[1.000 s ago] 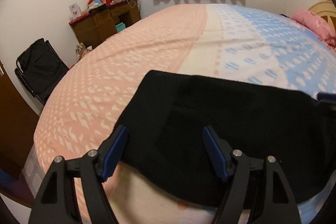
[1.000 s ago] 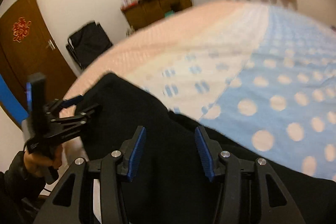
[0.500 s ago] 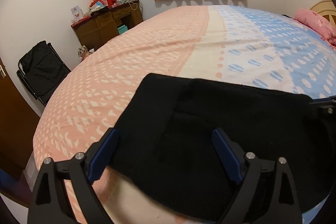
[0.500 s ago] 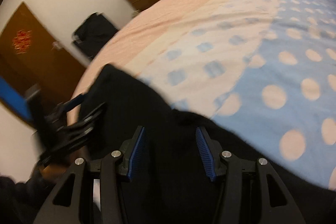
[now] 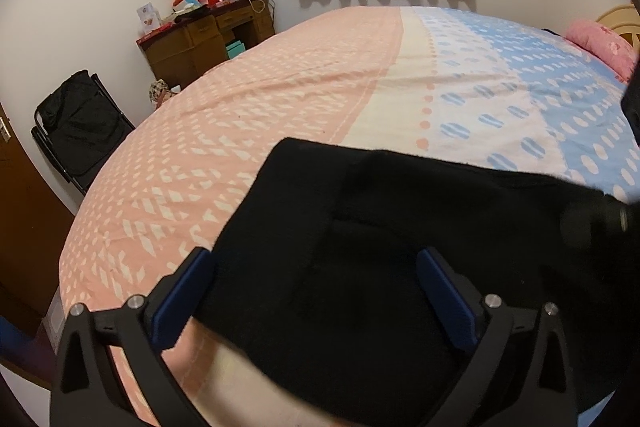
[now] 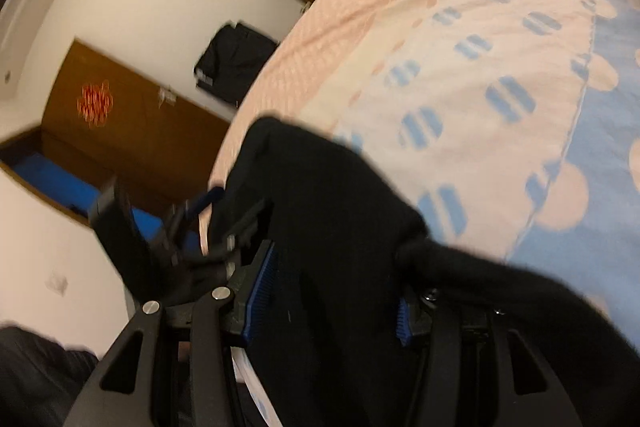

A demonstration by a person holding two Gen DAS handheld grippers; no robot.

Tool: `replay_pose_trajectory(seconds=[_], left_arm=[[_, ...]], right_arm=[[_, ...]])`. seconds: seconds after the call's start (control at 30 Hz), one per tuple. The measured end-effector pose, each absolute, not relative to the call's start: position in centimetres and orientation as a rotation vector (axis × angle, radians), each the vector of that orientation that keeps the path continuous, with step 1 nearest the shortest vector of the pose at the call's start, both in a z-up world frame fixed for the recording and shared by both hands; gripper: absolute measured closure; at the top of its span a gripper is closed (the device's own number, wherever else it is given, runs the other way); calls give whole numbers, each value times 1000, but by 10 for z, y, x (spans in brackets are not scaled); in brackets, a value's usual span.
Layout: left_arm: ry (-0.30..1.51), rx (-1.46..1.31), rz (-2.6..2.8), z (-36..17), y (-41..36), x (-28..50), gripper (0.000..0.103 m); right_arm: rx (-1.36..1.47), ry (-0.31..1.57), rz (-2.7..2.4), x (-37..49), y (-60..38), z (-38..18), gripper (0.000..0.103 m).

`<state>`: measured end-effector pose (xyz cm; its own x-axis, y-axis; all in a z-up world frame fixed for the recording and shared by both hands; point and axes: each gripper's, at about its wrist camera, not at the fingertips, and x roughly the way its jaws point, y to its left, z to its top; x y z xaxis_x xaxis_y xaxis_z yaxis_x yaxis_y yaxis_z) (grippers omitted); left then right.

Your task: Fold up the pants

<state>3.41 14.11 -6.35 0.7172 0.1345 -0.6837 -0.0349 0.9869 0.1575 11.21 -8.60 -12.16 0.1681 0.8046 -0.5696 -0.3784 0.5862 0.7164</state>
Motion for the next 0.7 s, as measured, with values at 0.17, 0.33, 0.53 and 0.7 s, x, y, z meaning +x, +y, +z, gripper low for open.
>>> replay_pose_trajectory(seconds=[0.17,0.33,0.53,0.7], left_arm=[[759,132,88,-66,142,34,0],[761,139,91,-66,141,36,0],[757,135,93,-67,143,34,0],[749,143,103,-67,143,32,0]], right_arm=[[734,1065,858,147,-137,-115,51],[861,1179,849,167,-151,-148,63],[786,1174,679,166,-197,-137,63],[606,925,170,99,-287,-75,63]])
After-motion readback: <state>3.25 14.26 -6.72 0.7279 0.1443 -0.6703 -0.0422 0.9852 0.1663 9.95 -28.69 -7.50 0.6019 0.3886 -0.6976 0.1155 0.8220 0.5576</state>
